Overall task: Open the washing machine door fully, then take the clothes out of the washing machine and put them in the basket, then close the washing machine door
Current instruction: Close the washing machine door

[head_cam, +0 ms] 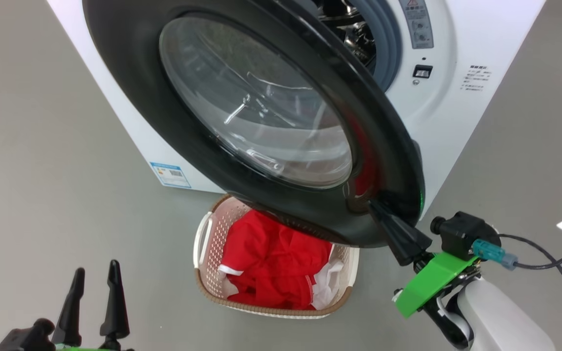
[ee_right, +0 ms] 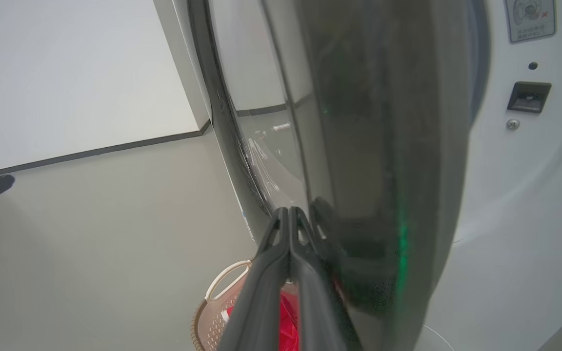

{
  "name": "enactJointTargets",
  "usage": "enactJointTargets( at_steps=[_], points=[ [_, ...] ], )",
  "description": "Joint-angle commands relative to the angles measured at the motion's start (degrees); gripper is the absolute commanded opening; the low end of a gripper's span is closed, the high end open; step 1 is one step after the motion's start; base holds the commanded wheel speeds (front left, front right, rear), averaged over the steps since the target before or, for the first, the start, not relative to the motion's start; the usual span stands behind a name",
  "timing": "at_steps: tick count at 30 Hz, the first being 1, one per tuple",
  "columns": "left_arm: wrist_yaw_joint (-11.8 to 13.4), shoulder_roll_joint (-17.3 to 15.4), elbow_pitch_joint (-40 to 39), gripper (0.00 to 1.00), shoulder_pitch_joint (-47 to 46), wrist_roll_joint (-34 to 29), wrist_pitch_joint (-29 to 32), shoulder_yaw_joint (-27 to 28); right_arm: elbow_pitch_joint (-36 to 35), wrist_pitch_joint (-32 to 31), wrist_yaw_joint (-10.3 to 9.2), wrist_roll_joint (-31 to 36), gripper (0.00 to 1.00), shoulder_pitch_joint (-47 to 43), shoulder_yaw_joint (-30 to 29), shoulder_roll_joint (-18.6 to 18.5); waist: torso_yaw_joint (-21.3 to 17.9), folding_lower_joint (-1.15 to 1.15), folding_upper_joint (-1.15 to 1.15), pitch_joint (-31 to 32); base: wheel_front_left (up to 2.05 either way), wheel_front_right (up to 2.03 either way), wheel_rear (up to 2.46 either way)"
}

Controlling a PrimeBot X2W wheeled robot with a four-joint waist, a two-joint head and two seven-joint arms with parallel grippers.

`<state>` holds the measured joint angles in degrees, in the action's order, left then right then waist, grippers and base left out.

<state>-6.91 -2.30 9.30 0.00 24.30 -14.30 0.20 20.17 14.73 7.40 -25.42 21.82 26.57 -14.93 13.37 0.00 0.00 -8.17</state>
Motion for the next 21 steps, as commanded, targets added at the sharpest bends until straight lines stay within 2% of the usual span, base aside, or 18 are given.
enactJointTargets(
  at_steps=[1,14,21],
  points=[
    [-0.48,-0.70,-1.35,1.00,-2.22,-0.20,-0.70,1.91,-0.97,0.27,0.09,-0.10,0.00,1.33,-0.03,0.28,0.42,0.00,0.00,-0.77,0.00,0.00,0.00],
    [-0.56,-0.66,-1.81,1.00,-4.80,-0.29,-0.70,1.22,-1.47,0.27,0.09,1.24,0.00,4.27,-8.07,-0.33,2.16,0.00,0.00,-6.94,0.00,0.00,0.00],
    [-0.57,-1.06,-2.15,1.00,-6.37,-0.02,-0.70,0.70,-0.91,0.27,0.09,1.23,0.00,7.90,-10.22,-1.58,2.71,0.00,0.00,-9.30,0.00,0.00,0.00]
  ],
)
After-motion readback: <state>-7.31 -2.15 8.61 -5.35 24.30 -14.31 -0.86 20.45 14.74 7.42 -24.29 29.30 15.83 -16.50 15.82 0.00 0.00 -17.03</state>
